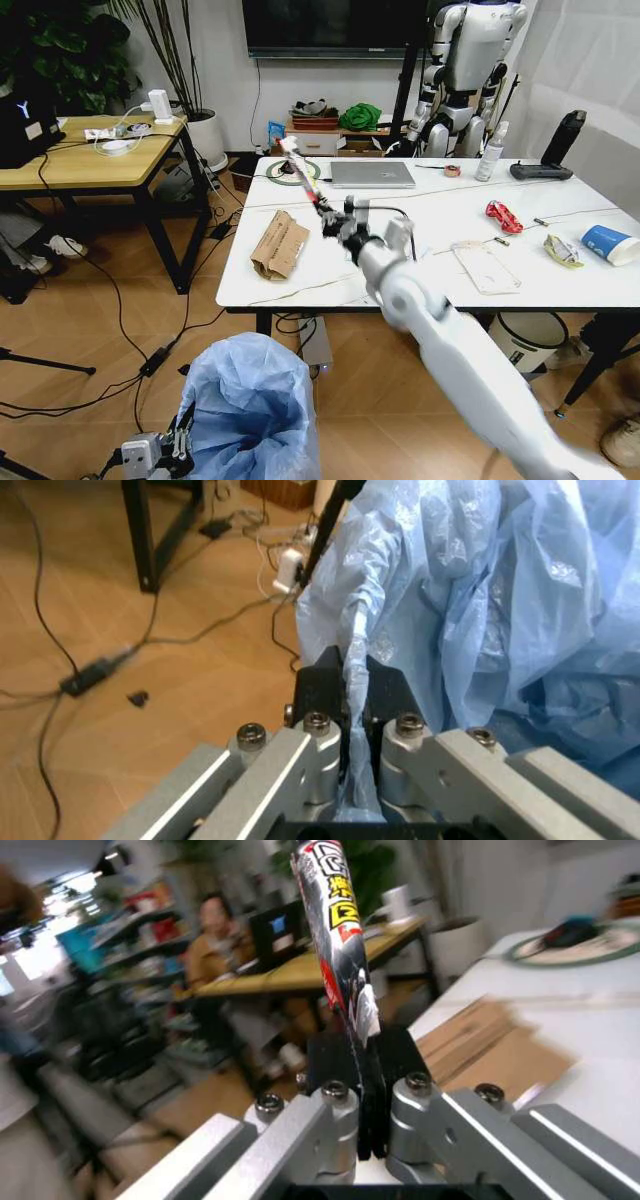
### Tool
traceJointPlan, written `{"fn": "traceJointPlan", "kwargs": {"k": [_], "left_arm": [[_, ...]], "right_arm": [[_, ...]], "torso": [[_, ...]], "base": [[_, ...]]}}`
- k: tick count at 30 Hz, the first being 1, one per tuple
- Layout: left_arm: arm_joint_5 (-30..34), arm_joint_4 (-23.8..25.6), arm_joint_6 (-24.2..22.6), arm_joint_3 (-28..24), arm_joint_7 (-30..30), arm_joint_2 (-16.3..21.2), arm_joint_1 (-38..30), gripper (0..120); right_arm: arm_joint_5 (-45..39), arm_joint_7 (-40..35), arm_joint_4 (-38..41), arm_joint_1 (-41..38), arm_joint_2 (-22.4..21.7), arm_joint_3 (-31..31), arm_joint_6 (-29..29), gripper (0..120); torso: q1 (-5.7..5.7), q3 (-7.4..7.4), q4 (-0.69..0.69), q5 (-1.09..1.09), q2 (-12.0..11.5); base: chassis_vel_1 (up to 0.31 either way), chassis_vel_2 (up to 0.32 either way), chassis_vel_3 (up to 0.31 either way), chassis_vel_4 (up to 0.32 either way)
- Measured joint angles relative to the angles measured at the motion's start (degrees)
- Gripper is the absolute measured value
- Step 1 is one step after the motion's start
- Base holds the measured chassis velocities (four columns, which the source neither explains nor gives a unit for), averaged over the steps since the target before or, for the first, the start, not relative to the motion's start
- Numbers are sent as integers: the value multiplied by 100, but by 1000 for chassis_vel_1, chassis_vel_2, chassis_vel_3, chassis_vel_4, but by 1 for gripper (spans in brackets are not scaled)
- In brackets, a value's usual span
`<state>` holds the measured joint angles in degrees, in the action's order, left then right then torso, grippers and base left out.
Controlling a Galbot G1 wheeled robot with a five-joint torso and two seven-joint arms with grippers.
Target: Pick up the trash bin and place the trash from the table into it.
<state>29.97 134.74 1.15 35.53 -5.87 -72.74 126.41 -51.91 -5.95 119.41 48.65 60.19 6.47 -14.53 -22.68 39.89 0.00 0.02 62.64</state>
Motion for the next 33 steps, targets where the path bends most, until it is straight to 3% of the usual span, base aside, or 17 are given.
{"fn": "traceJointPlan", "kwargs": {"k": [6, 12, 15, 25, 28, 33], "left_arm": [[531, 199, -495, -80, -348, 75, -80, 0], [983, 467, -852, -86, -753, 23, -112, 0], [1013, 509, -921, -54, -916, -16, -140, 0], [997, 494, -932, -1, -1002, -53, -236, 0], [998, 514, -931, 17, -1004, -59, -231, 0], [949, 585, -929, 37, -1005, -126, -169, 0]], "right_arm": [[450, 537, 385, 588, -533, 468, 533, 0], [778, 964, 407, 956, -672, 995, 958, 0], [1119, 1100, 327, 1048, -797, 1313, 1171, 0], [1674, 1147, 365, 1605, -921, 1395, 1223, 0], [1872, 1133, 364, 1736, -919, 1375, 1262, 3], [2117, 1100, 391, 2016, -877, 1206, 1343, 25]], "torso": [[0, 0, 0, -3, 0], [0, 1, 2, -2, 0], [0, 1, 3, -2, 0], [-1, 1, 2, -2, 0], [-1, 1, 2, -3, 0], [-1, 1, 2, -2, 0]], "base": [[0, 0, 0, 0], [0, 0, 0, 0], [0, 0, 0, 0], [0, 0, 0, 0], [0, 0, 0, 0], [0, 0, 0, 0]]}}
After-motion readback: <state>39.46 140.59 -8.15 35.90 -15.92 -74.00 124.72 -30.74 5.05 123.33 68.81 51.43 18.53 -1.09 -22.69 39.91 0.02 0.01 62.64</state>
